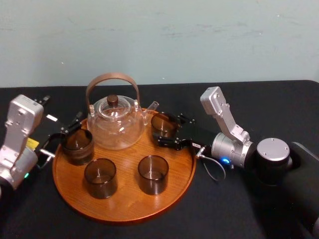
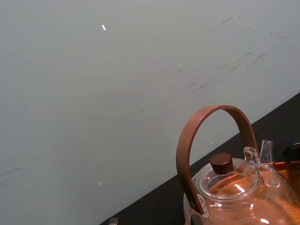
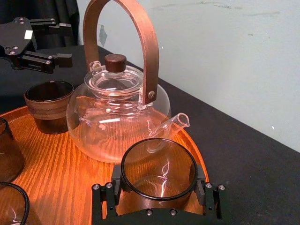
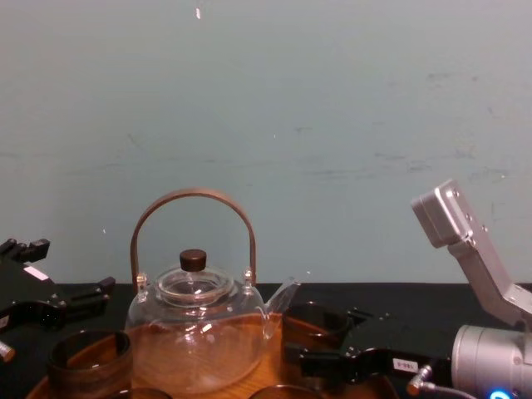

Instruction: Pick up the glass from the table and place it on the tray.

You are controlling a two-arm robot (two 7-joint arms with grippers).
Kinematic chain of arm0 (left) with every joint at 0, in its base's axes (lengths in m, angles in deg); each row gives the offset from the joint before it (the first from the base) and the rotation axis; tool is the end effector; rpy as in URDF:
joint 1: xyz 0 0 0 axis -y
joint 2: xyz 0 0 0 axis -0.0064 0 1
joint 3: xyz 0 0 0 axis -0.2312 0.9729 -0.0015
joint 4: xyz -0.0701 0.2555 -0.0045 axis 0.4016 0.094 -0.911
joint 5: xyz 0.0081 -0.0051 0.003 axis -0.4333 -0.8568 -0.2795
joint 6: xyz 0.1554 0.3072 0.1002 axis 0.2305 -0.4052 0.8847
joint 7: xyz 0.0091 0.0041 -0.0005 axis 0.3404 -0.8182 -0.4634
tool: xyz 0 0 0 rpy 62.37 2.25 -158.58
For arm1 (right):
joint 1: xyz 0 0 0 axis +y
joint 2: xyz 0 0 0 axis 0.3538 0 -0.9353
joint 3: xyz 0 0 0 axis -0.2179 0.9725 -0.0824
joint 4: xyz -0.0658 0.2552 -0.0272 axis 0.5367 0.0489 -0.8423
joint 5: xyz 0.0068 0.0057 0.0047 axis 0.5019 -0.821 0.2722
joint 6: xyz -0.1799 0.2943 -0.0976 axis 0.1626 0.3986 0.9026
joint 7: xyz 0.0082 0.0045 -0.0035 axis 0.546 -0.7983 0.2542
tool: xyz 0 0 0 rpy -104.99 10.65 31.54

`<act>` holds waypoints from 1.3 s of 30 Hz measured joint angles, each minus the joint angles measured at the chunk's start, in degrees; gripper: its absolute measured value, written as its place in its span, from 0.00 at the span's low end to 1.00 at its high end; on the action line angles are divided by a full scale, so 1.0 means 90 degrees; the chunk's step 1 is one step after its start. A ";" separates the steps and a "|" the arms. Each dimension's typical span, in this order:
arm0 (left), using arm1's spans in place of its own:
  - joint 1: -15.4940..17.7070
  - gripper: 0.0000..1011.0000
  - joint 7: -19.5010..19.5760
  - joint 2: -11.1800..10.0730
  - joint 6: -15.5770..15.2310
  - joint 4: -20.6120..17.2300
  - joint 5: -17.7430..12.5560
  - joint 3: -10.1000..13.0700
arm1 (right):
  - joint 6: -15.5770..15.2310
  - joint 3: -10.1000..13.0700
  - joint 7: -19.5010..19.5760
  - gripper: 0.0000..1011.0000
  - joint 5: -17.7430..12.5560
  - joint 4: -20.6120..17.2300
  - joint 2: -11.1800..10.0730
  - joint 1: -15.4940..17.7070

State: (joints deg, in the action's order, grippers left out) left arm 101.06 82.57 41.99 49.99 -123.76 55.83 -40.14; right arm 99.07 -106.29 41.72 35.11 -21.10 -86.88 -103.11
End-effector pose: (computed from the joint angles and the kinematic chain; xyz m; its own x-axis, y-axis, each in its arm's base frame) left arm 0.4010 0.0552 -0.2915 0.2924 0.8803 0.3735 -0.9552 0.2874 0.0703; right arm 0.4938 0.0210 -0.3358 0.7934 -0.6051 0.0658 0.6047 0.7713 -0.1986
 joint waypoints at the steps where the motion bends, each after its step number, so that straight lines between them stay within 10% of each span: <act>1: 0.0000 0.99 0.0000 0.0000 0.0000 0.0000 0.0000 0.0000 | 0.0000 0.0000 0.0000 0.90 0.0000 0.0000 0.0000 0.0000; 28: 0.0000 0.99 0.0000 0.0000 0.0000 0.0000 0.0000 0.0000 | -0.0003 0.0025 -0.0069 0.99 -0.0056 -0.0048 -0.0026 0.0032; 39: 0.0000 0.99 0.0000 0.0000 0.0000 0.0000 0.0000 0.0000 | -0.0099 0.0082 -0.0133 0.99 -0.0259 -0.0953 -0.0324 0.0405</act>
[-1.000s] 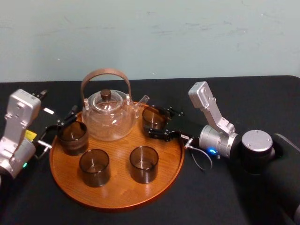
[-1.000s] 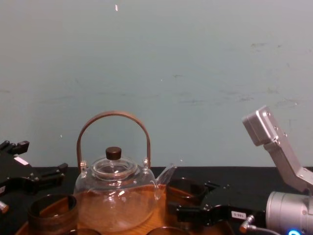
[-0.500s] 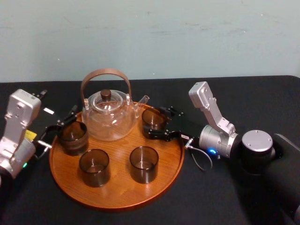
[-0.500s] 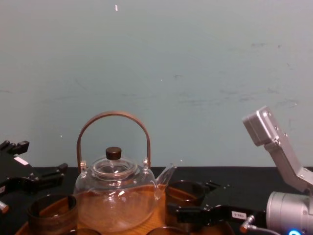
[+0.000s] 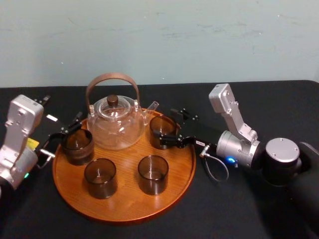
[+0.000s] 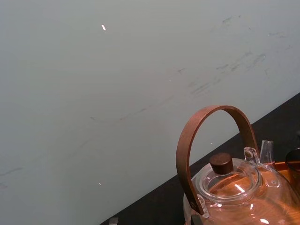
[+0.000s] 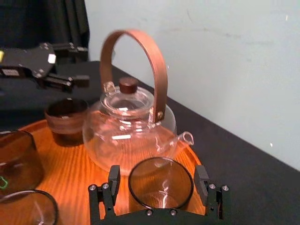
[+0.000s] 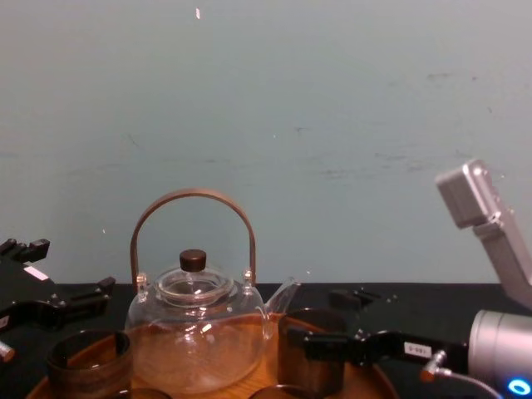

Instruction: Pick up the glass from the table and place it on the tray.

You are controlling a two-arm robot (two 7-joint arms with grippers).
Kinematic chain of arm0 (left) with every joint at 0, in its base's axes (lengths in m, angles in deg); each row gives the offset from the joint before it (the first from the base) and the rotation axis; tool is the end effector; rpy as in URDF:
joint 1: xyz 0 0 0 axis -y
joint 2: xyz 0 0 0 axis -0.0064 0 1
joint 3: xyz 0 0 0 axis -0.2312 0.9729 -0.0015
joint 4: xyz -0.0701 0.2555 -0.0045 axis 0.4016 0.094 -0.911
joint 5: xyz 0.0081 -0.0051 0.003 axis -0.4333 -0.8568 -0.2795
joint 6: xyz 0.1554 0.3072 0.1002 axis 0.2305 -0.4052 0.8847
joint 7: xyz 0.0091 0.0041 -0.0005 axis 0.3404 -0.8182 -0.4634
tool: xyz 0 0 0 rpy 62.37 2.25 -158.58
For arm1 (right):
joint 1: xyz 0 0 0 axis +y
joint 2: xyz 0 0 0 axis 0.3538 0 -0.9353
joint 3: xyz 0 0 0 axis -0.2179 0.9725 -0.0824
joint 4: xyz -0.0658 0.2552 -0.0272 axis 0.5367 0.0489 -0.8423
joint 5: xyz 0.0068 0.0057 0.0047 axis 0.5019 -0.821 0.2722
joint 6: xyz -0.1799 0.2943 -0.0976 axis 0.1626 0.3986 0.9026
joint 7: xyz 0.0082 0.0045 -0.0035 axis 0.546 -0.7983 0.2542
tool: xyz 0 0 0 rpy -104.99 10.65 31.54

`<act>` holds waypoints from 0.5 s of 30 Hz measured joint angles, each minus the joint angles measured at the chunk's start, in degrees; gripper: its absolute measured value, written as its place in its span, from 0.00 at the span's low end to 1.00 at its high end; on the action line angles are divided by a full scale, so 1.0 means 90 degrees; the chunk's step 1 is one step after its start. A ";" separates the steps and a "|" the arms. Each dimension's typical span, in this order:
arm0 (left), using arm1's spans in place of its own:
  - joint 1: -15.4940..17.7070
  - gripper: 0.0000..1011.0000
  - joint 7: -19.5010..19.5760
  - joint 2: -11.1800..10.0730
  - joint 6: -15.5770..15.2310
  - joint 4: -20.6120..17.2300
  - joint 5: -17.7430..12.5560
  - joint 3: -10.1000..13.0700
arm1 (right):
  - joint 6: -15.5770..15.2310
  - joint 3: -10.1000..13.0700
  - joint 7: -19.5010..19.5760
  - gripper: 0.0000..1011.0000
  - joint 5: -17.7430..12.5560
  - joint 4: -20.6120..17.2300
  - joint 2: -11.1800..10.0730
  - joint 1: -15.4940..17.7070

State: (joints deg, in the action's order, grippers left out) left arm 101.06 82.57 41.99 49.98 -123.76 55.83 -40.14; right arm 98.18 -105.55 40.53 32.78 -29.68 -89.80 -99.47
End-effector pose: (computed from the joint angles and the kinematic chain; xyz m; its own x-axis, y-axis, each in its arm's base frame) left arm 0.4010 0.0552 -0.2915 0.2924 0.8803 0.3735 -0.9552 0.2874 0.0705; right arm 0.4849 0.0163 -0.3188 0.8077 -0.5851 0.0732 0.5892 0.7960 -0.1389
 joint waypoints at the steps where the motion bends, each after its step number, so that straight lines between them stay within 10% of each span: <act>1: 0.0000 0.99 0.0000 0.0000 0.0000 0.0000 0.0000 0.0000 | -0.0002 0.0003 -0.0003 0.99 -0.0019 -0.0079 -0.0026 0.0032; 15: 0.0000 0.99 0.0000 0.0000 0.0000 0.0000 0.0000 0.0000 | 0.0000 0.0223 0.0087 0.99 -0.0500 -0.1114 -0.0503 0.0525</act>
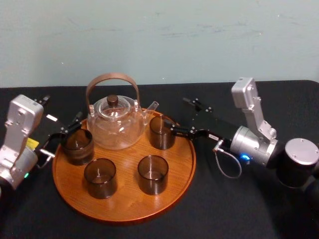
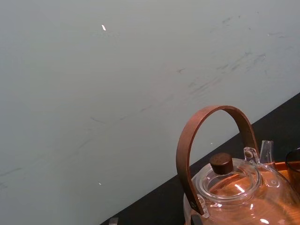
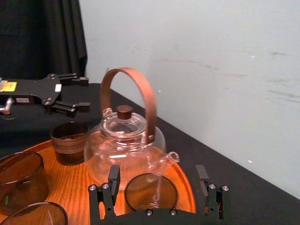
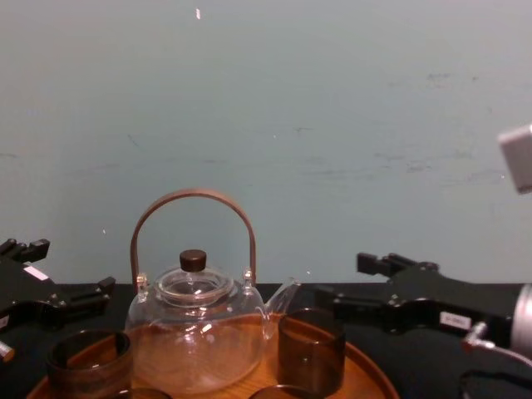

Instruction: Pick up the glass from the table and place it on the tray.

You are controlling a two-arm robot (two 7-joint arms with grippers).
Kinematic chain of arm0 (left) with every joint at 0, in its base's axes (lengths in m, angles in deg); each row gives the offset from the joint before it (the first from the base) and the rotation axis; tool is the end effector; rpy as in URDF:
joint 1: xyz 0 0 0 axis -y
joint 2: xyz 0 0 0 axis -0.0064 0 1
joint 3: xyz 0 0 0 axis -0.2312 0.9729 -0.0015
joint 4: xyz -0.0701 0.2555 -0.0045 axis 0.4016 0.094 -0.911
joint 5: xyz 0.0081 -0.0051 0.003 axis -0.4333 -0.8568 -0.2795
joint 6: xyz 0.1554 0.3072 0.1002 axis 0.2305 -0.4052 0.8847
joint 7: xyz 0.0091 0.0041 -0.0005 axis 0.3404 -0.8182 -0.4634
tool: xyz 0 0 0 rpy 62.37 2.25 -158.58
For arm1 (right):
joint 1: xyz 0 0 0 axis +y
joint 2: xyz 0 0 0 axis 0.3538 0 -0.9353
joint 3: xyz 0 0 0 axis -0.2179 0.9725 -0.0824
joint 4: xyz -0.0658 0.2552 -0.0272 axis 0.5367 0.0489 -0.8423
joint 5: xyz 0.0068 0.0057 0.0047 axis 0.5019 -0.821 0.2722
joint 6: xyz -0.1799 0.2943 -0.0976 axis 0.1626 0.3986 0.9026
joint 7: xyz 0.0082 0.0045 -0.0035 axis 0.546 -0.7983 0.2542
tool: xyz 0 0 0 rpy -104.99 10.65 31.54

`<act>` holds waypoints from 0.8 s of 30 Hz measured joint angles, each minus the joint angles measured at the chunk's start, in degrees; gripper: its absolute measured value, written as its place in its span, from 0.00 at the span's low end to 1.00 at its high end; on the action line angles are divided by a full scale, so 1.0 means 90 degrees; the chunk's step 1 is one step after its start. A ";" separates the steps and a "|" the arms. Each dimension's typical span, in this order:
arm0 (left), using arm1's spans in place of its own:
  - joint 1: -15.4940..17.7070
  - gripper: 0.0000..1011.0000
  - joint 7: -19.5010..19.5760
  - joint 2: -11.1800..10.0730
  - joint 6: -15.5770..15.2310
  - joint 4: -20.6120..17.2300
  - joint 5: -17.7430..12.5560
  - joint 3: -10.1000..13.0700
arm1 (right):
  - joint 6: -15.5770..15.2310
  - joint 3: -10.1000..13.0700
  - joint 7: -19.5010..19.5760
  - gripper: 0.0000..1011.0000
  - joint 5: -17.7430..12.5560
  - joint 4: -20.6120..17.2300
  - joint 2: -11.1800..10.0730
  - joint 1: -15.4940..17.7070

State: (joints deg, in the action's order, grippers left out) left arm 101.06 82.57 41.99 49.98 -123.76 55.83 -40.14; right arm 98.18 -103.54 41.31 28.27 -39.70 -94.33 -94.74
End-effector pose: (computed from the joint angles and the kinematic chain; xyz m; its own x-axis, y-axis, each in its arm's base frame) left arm 0.4010 0.0552 -0.2915 0.2924 0.8803 0.3735 -0.9552 0.2874 0.0705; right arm 0.4704 -0.0023 -0.2977 0.7889 -0.6093 0.0806 0.6135 0.7884 -0.0452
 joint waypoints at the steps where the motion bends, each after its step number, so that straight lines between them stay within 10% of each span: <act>1: 0.0000 0.99 0.0000 0.0000 0.0000 0.0001 0.0000 0.0000 | 0.0000 0.0020 0.0016 0.99 -0.0023 -0.0034 -0.0029 0.0024; 24: 0.0000 0.99 0.0000 0.0000 0.0000 0.0000 0.0000 0.0000 | 0.0139 0.0843 0.0873 0.99 -0.0240 -0.0563 -0.0696 0.0860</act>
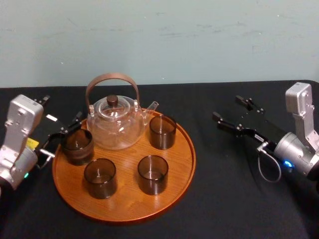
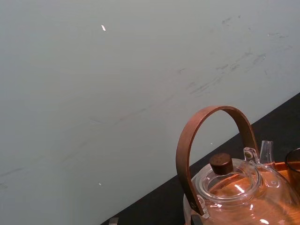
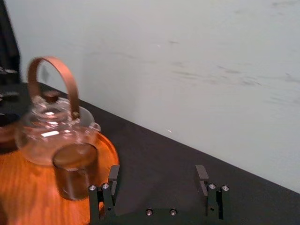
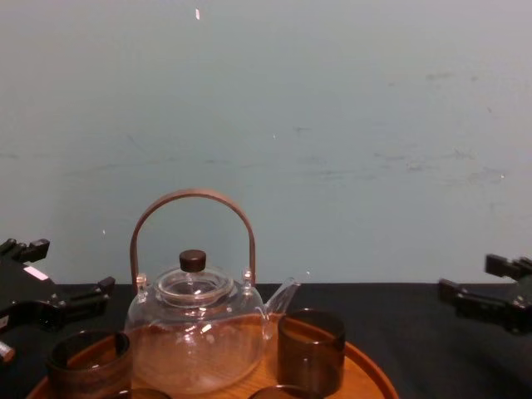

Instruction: Pick up the glass from the table and place it on the tray.

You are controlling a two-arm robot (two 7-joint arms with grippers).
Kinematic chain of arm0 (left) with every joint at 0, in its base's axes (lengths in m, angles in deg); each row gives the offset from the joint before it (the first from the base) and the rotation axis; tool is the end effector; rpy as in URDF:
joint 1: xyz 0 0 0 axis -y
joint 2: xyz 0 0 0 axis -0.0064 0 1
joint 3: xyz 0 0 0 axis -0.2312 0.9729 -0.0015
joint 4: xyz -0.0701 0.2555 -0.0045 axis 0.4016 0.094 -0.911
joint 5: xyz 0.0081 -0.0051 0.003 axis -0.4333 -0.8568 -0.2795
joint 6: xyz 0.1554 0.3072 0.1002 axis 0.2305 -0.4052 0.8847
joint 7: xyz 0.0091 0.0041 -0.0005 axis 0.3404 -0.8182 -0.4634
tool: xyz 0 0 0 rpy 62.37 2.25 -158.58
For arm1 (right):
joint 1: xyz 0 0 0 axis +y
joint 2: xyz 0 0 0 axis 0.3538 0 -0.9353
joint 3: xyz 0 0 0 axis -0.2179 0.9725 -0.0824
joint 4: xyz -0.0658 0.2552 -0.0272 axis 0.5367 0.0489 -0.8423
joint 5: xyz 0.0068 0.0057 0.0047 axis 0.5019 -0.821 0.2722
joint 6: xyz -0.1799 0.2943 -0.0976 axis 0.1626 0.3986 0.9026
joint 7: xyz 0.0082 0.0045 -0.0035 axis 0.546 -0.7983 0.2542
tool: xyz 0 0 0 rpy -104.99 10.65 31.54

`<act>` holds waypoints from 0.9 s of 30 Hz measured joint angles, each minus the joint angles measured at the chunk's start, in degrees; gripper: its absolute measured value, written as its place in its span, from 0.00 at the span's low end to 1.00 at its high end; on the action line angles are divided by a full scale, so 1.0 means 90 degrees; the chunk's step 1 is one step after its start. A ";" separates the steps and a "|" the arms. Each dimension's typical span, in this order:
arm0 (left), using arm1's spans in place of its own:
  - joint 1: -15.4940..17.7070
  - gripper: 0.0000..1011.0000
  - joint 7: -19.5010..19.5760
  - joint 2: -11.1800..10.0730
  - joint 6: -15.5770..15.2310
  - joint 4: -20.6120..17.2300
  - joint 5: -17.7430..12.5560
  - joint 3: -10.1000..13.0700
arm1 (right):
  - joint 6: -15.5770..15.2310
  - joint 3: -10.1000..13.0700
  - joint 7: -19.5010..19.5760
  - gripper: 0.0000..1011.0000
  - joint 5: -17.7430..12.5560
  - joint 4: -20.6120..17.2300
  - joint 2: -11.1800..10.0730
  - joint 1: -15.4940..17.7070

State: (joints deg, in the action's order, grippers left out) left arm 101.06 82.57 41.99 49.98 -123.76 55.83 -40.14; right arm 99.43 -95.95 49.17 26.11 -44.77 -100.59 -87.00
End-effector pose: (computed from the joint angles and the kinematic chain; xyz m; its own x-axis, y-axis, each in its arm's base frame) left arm 0.4010 0.0552 -0.2915 0.2924 0.8803 0.3735 -0.9552 0.2874 0.0705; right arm 0.4416 -0.0746 -0.3069 0.6064 -0.7905 0.0858 0.7946 0.6065 -0.0273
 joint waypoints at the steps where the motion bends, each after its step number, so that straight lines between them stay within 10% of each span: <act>1: 0.0000 0.99 0.0000 0.0000 0.0000 0.0000 0.0000 0.0000 | 0.0008 0.0020 0.0046 0.99 0.0033 -0.0001 -0.0008 0.0021; 27: 0.0000 0.99 0.0000 0.0000 0.0000 0.0000 0.0000 0.0000 | 0.0009 0.0088 0.0224 0.99 0.0201 0.0050 -0.0012 0.0083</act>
State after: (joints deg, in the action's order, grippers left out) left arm 101.07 82.57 41.99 49.98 -123.76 55.83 -40.14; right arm 99.51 -95.16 51.18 27.92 -44.32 -100.70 -86.25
